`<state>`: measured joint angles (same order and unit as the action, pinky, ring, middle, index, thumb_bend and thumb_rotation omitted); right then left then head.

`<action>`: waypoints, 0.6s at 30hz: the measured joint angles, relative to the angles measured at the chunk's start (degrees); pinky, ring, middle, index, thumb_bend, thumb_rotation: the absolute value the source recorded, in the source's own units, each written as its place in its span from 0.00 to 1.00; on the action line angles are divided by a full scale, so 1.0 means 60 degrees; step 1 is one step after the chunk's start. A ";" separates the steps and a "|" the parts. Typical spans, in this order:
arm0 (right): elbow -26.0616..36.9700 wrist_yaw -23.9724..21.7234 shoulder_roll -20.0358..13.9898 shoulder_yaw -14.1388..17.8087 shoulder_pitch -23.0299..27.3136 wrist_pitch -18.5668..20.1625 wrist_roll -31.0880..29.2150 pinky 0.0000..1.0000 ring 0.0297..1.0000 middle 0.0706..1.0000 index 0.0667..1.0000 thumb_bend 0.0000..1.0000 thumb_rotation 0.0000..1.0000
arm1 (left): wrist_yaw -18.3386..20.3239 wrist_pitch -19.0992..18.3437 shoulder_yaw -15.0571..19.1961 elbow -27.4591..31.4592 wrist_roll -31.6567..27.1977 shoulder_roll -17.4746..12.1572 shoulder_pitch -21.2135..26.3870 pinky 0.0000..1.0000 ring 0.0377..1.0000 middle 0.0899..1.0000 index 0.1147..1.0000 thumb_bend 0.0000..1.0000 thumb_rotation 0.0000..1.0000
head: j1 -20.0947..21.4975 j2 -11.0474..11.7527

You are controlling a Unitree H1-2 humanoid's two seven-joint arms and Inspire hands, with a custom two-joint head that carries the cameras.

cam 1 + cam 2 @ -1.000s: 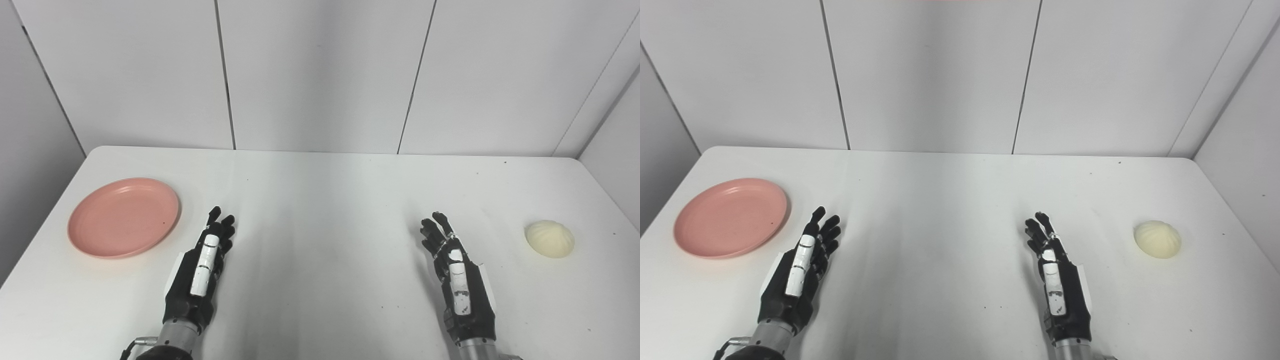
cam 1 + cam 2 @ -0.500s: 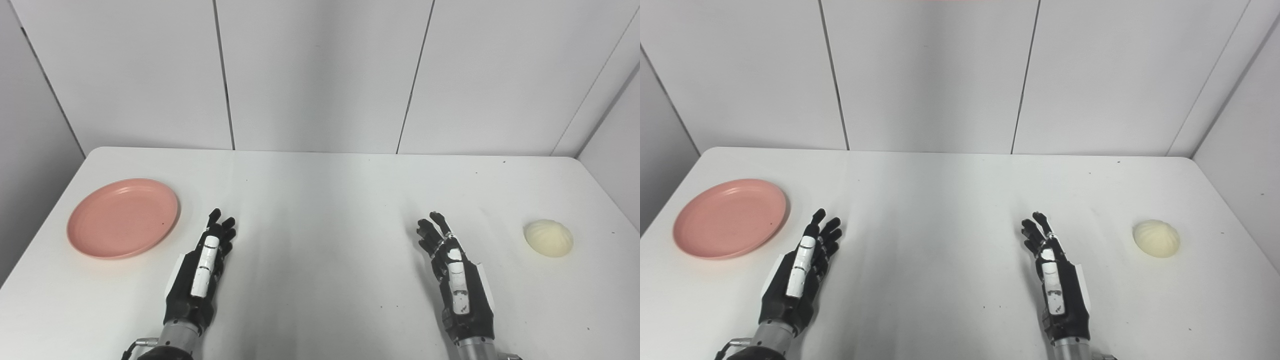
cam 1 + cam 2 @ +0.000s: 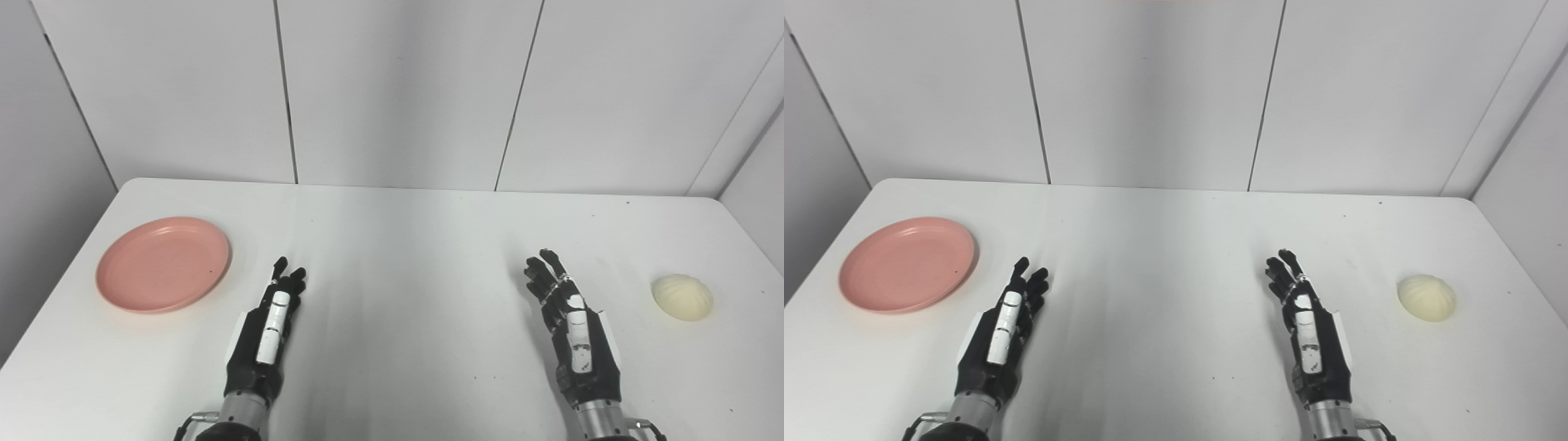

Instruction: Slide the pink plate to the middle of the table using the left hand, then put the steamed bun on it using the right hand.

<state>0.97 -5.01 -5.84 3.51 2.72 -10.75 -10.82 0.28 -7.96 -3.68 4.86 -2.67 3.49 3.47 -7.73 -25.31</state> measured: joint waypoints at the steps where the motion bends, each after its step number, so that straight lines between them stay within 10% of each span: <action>1: -0.0039 -0.0044 -0.0015 0.0010 0.0019 -0.0098 -0.0007 0.95 0.90 0.88 0.91 0.77 1.00 | -0.0015 0.0072 -0.0020 -0.0039 0.0059 0.0012 0.0000 1.00 0.95 0.93 1.00 0.62 0.92 | -0.0160 0.0174; 18: -0.0451 -0.0326 -0.0168 0.0152 0.0280 -0.0611 -0.0160 0.98 0.91 0.90 0.94 0.74 1.00 | -0.0184 0.0932 -0.0163 -0.0748 0.0503 0.0198 0.0125 0.99 0.96 0.94 1.00 0.57 0.94 | -0.0528 0.0835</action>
<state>-1.73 -6.97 -6.85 4.42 4.40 -14.41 -11.78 -0.82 -2.37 -4.66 0.37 0.35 4.68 4.22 -10.90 -20.30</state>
